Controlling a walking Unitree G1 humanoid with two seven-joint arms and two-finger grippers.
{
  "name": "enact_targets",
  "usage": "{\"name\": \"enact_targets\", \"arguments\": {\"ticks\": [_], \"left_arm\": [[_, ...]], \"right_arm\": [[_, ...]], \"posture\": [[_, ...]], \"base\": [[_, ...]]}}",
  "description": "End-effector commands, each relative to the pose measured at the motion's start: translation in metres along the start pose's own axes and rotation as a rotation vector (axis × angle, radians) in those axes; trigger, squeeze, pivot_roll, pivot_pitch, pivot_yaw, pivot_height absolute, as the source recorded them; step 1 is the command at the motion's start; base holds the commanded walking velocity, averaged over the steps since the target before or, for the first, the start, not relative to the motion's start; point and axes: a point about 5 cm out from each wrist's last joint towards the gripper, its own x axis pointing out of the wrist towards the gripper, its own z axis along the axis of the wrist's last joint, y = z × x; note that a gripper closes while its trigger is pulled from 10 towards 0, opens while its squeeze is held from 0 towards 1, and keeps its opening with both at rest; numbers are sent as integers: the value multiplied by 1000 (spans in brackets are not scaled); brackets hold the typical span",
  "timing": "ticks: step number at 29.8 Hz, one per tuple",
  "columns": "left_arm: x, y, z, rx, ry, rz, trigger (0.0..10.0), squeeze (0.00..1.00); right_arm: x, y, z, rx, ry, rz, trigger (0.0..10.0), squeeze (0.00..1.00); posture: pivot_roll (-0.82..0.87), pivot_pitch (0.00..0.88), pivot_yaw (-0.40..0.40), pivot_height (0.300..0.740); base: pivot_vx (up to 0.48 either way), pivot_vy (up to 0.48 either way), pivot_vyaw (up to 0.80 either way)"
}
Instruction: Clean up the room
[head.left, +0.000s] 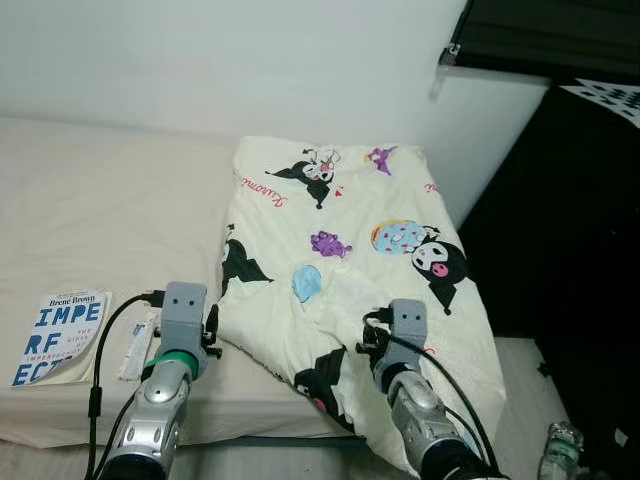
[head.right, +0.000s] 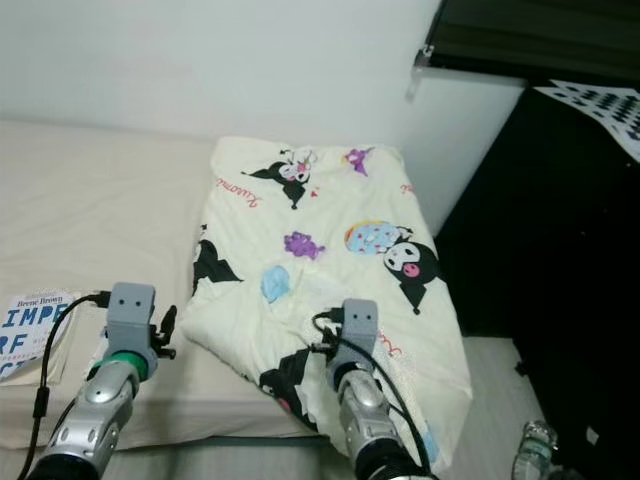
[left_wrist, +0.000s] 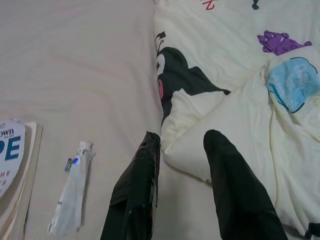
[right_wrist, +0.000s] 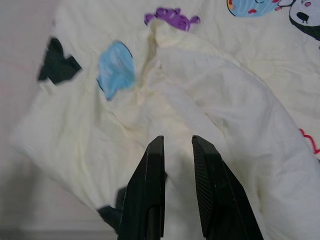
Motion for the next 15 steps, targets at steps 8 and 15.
{"name": "enact_targets", "arguments": {"ticks": [8, 15], "left_arm": [[-5, -7, -11, 63, 25, -17, 10000, 0], [-5, -3, -8, 63, 4, 3, 10000, 0]], "right_arm": [[1, -1, 2, -90, 13, -21, 10000, 0], [2, 3, 3, -129, 0, 1, 10000, 0]], "posture": [[84, 0, -65, 740], [88, 0, -71, 740]], "base": [[0, 0, 0], [0, 0, 0]]}}
